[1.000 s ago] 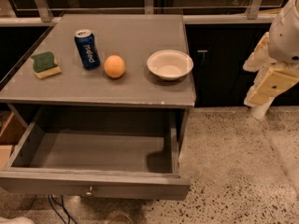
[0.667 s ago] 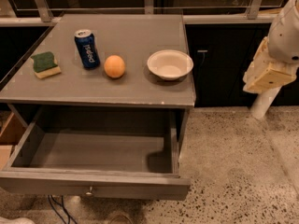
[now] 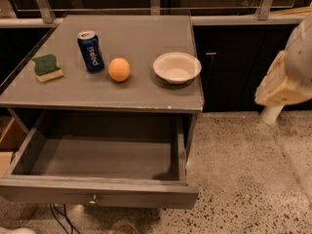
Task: Close top drawer
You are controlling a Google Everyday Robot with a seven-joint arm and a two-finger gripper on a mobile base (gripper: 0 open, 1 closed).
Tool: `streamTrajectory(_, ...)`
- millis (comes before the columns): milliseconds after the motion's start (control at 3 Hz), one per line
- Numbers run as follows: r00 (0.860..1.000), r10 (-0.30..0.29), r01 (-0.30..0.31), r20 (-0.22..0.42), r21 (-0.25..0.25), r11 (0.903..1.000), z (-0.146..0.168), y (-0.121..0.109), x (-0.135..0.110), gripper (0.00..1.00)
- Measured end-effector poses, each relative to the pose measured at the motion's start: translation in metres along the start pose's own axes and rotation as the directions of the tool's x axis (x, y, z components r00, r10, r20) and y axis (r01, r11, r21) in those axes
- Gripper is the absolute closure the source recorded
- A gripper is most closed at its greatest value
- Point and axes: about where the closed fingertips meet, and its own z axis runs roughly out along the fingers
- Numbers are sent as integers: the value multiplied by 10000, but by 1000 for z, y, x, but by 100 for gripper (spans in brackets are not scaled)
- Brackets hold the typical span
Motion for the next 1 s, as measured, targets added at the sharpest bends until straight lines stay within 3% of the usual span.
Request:
streamTrajectory(333, 9998, -67, 66, -210, -3, 10000, 21, 35, 7, 100)
streamTrajectory(667, 9983, -102, 75, -581, -463, 9989, 53, 72, 19, 100)
streamTrajectory(1000, 9983, -102, 75, -581, -463, 9989, 53, 72, 19, 100)
